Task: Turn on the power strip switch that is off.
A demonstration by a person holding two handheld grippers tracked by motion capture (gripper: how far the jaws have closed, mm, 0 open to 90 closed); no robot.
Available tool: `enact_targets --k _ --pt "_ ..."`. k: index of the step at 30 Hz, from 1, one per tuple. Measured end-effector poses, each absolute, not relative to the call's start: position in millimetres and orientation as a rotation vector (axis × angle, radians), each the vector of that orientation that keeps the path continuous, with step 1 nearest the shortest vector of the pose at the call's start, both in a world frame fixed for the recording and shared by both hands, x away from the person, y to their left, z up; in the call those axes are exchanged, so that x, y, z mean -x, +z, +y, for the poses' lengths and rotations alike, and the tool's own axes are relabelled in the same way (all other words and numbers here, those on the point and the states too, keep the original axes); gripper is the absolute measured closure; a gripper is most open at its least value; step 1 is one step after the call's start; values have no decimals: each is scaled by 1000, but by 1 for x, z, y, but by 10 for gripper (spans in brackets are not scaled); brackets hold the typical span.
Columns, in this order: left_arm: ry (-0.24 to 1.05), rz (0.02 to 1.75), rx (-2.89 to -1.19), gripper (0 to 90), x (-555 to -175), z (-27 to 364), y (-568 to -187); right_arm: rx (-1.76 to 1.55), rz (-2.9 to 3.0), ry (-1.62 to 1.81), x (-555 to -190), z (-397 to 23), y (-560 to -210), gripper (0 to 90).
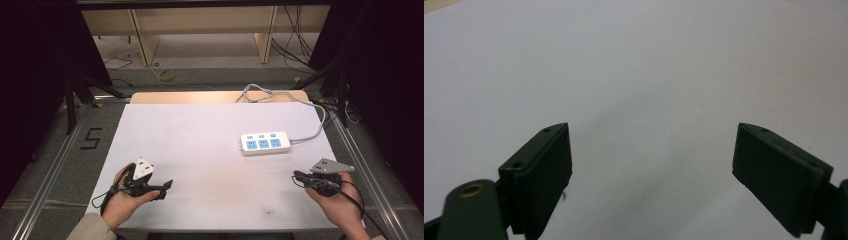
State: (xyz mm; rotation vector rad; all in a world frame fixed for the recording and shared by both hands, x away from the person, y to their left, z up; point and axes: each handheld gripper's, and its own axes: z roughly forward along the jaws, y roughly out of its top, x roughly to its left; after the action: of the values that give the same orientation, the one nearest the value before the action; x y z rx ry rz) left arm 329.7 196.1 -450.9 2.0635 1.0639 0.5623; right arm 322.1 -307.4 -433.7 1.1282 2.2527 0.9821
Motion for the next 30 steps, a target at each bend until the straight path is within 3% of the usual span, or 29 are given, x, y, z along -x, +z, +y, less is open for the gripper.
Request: enact_targets --k 30 --pt "564 1068 -2064 158 -330 196 -451 -1163 2250 937 -352 -307 -432 900"
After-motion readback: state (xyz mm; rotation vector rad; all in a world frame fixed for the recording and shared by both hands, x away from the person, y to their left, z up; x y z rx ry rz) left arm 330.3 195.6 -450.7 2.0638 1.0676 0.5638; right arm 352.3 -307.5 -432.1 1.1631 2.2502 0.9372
